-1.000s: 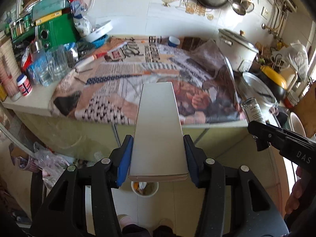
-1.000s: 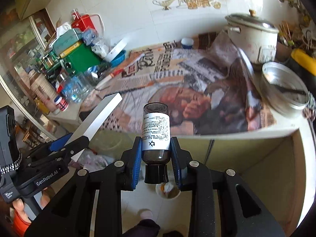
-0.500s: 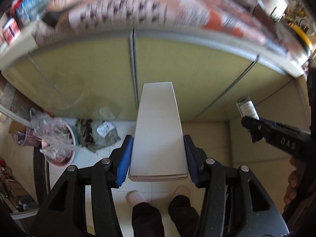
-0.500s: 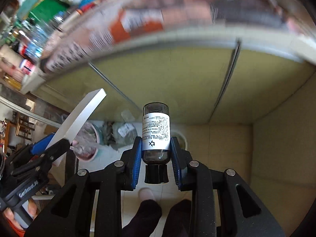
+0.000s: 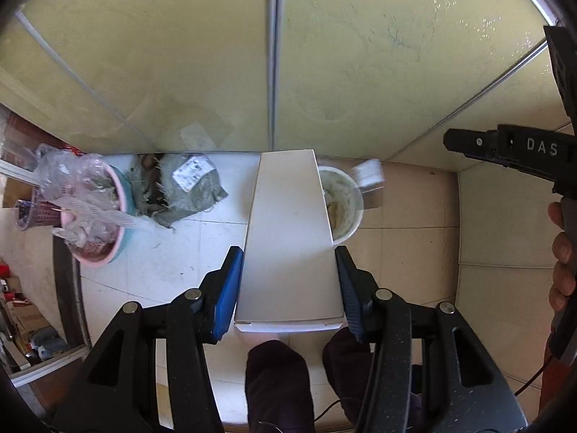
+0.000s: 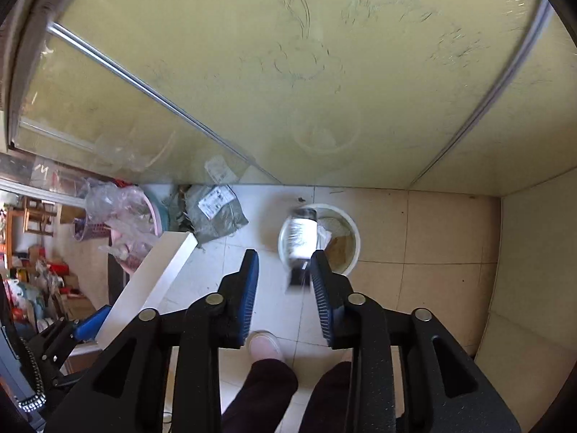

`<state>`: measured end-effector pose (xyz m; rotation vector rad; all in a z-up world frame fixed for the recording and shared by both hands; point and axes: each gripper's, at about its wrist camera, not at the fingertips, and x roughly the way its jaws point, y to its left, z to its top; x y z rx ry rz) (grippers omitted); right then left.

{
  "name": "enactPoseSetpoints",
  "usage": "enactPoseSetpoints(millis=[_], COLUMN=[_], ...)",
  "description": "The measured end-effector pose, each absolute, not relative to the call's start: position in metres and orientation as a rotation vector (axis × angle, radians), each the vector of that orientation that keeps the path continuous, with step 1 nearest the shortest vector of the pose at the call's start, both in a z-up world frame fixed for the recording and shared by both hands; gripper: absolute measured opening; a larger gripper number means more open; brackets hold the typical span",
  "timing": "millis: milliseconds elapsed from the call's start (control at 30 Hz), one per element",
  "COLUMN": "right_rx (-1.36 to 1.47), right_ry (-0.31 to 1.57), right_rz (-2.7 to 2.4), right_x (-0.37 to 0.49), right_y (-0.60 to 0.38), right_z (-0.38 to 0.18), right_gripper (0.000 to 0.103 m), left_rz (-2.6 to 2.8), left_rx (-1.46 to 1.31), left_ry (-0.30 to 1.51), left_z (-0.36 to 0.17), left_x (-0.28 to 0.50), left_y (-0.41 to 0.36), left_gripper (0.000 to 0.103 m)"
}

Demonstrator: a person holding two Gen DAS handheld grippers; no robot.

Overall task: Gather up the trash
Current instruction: 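Open the right tool over the bin while the left tool releases the foam block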

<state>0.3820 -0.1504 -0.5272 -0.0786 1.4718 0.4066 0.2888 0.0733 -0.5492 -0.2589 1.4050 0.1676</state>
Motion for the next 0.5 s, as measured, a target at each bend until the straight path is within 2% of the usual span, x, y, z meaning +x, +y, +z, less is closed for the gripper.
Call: enactPoseSetpoints(millis=[100,300,333,400,500], right_rx=[-0.05,-0.054,-0.049,-0.04,-0.026], right_ry=[1.472,1.456,1.454,1.449,1.442], right_rz=[0.411,0.373,0.367,0.35,0.334], right_x=[0.387,0.389,0.391,0.39,0.39], right_y=[-0.158,-0.181,-0.183,-0.192,-0.198], right_z=[-0.523,-0.507,-0.506,-0.499,-0.491], right_gripper=[0.04,0.04,0.04,0.04,0.04], left_rz=[0.139,0.058,0.065,0.085,0.082], left_rx=[-0.248,-0.248,-0.24,-0.225,-0.243], left_ry=[1.414,1.455,1.471,1.493,1.497], left_z=[-0.561,-0.582,-0.586,-0.592,-0.593], left_x=[0.3,0.333,0.339,0.349,0.355], left_y=[0.063,0.042,0.039,0.036,0.037], left_gripper=[0.05,0.05,0.052,0.064,0.066])
